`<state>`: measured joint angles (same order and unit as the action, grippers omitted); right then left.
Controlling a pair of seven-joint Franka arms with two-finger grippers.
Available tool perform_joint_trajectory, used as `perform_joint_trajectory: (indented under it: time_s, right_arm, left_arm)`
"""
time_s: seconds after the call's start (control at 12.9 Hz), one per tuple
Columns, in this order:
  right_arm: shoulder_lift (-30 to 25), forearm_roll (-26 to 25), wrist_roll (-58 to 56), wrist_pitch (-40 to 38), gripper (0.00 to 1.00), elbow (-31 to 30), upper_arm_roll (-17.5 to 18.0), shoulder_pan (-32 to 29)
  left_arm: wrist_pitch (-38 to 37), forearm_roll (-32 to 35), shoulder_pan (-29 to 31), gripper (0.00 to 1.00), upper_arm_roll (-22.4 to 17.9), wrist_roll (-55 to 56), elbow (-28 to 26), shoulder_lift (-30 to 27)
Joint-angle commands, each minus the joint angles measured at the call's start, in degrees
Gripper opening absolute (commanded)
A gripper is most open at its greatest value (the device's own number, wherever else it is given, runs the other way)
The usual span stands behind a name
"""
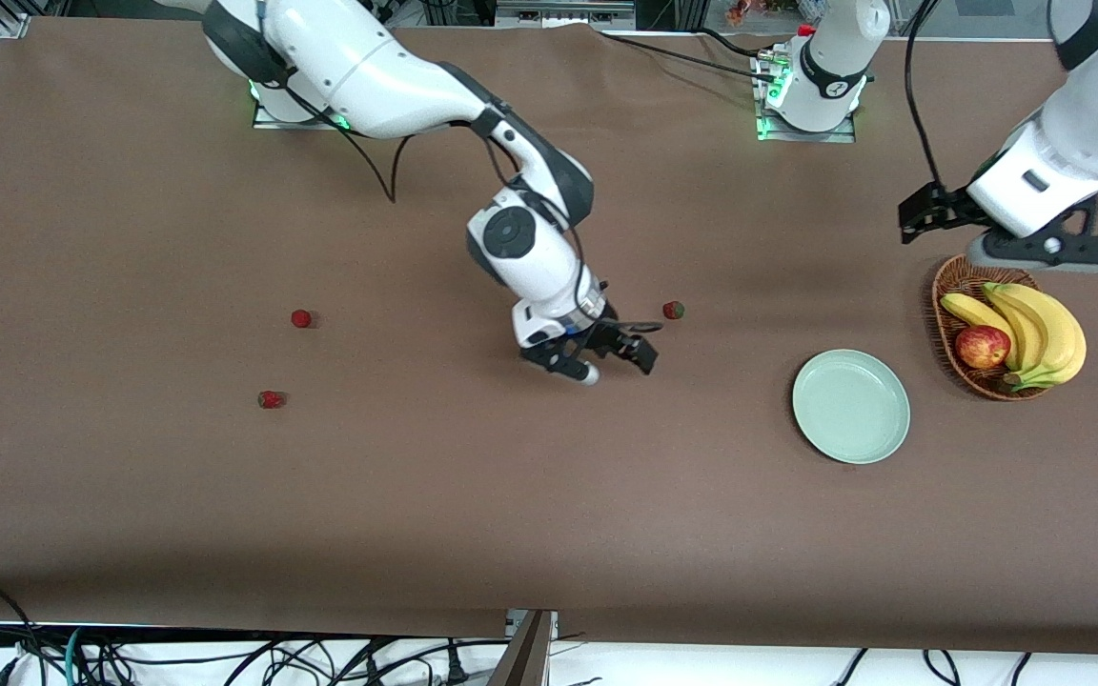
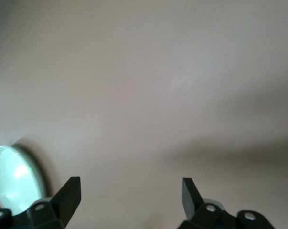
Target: Collect all strawberries into plate
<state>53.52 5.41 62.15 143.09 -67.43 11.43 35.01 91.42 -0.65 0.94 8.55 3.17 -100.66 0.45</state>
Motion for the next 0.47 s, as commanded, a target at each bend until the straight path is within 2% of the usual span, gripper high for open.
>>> perform_joint_trajectory:
  time_s: [0.0,0.16,0.23,0.39]
  right_arm:
    - [-7.8,-0.2,-12.5,-12.1,0.99,-5.1,0.7,-6.2]
    - [-12.4,-0.1,-21.6,-21.6,0.99,-7.9,0.5,-13.0]
    - [-13.7,-0.3,-27.0,-26.8,0.99,-8.0,0.5,-16.3]
    - [-16.6,-0.3,-38.1,-35.6,0.99,-8.9,-0.5,-21.2]
  left_arm:
    - [-1.4,-4.1,-0.5,1.0,2.1,2.5,1.7,7.2]
    - [3.5,-6.8,-0.6,1.0,3.1,9.6,0.3,10.0]
    - [7.2,-7.0,-1.3,1.0,4.8,15.2,-0.8,11.4]
    - [15.8,-5.8,-5.2,1.0,6.5,29.3,-2.8,15.8]
